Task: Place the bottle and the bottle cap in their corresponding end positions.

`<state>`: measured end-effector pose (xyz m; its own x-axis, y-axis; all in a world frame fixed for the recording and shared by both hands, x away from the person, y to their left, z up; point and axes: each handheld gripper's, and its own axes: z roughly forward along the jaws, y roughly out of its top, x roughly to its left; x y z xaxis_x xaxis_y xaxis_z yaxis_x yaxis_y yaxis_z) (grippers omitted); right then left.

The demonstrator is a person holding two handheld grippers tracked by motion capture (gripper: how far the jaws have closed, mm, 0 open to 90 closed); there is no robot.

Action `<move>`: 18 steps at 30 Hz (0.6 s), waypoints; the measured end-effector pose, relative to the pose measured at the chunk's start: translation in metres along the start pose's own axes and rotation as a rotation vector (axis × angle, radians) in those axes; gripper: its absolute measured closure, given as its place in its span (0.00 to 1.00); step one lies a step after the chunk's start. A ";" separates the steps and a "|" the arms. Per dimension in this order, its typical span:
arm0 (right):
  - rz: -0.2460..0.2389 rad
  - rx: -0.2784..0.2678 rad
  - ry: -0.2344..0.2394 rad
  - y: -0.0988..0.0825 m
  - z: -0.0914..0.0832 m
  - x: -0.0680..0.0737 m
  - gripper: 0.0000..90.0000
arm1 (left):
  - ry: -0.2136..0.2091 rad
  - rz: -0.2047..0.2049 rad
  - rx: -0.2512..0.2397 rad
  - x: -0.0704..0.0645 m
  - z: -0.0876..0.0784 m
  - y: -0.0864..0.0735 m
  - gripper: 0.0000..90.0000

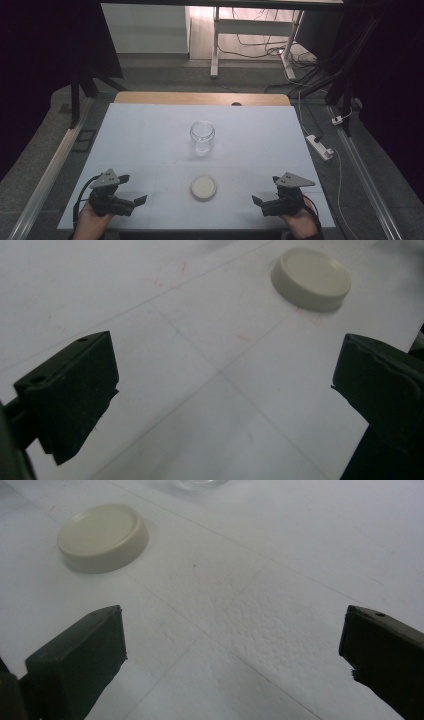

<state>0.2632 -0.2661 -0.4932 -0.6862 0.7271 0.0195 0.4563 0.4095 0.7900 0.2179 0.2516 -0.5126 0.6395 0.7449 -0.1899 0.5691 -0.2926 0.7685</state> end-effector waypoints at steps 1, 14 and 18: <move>0.008 0.001 -0.004 -0.001 -0.002 -0.001 0.00 | 0.005 -0.005 0.003 0.000 -0.002 -0.003 0.00; 0.064 0.006 -0.048 -0.016 -0.019 -0.012 0.00 | 0.073 -0.053 0.013 0.006 -0.026 -0.031 0.00; 0.076 0.019 -0.055 -0.020 -0.023 -0.014 0.00 | 0.092 -0.055 0.016 0.005 -0.032 -0.035 0.00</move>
<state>0.2507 -0.2969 -0.4955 -0.6168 0.7858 0.0449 0.5170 0.3615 0.7760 0.1852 0.2845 -0.5209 0.5576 0.8117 -0.1739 0.6102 -0.2588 0.7488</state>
